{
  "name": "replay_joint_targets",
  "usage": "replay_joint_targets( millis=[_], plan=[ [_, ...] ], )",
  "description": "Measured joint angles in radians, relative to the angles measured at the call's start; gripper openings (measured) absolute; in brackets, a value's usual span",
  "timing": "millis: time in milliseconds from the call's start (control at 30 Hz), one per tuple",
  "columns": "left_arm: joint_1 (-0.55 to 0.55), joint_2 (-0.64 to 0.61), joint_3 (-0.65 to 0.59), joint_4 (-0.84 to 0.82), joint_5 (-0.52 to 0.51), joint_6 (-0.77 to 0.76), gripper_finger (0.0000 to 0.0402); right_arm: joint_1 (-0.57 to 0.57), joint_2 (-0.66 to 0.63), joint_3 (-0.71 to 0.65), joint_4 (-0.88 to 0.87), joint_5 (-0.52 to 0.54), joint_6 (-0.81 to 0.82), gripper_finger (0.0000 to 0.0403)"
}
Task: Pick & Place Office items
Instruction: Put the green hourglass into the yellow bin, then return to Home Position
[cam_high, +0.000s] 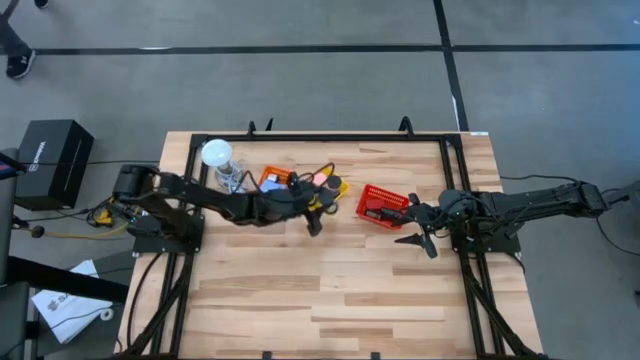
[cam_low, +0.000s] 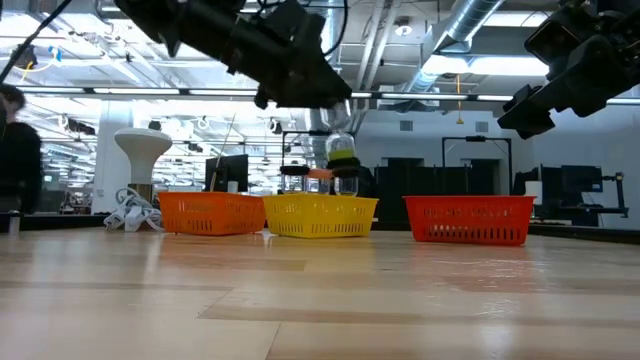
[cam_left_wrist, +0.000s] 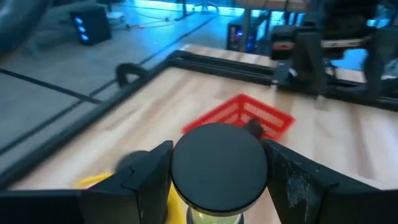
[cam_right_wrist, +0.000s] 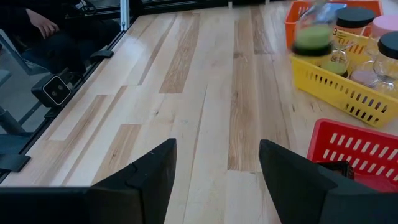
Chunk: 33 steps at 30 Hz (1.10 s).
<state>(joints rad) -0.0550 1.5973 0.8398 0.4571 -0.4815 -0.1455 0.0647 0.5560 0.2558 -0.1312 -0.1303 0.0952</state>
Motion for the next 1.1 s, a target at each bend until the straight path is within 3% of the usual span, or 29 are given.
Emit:
replay_joint_targets(
  millis=[200, 600, 767, 933, 1100],
  plan=[
    [0.034, -0.044, 0.001, -0.112, -0.042, 0.002, 0.0214, 0.0, 0.0, 0.0, -0.003, 0.0, 0.0, 0.0221],
    [0.088, 0.091, 0.0, -0.096, -0.075, -0.026, 0.0217, 0.0, 0.0, 0.0, -0.003, 0.0, 0.0, 0.0221],
    [0.091, 0.113, 0.0, -0.096, -0.035, -0.054, 0.0242, 0.0, 0.0, 0.0, -0.003, 0.0, 0.0, 0.0221],
    [0.089, 0.107, 0.0, -0.098, -0.034, -0.054, 0.0264, 0.0, 0.0, 0.0, -0.003, 0.0, 0.0, 0.0221],
    [0.082, 0.041, 0.0, -0.139, -0.034, -0.047, 0.0261, 0.0, 0.0, 0.0, 0.0, 0.0, 0.002, 0.0221]
  ],
)
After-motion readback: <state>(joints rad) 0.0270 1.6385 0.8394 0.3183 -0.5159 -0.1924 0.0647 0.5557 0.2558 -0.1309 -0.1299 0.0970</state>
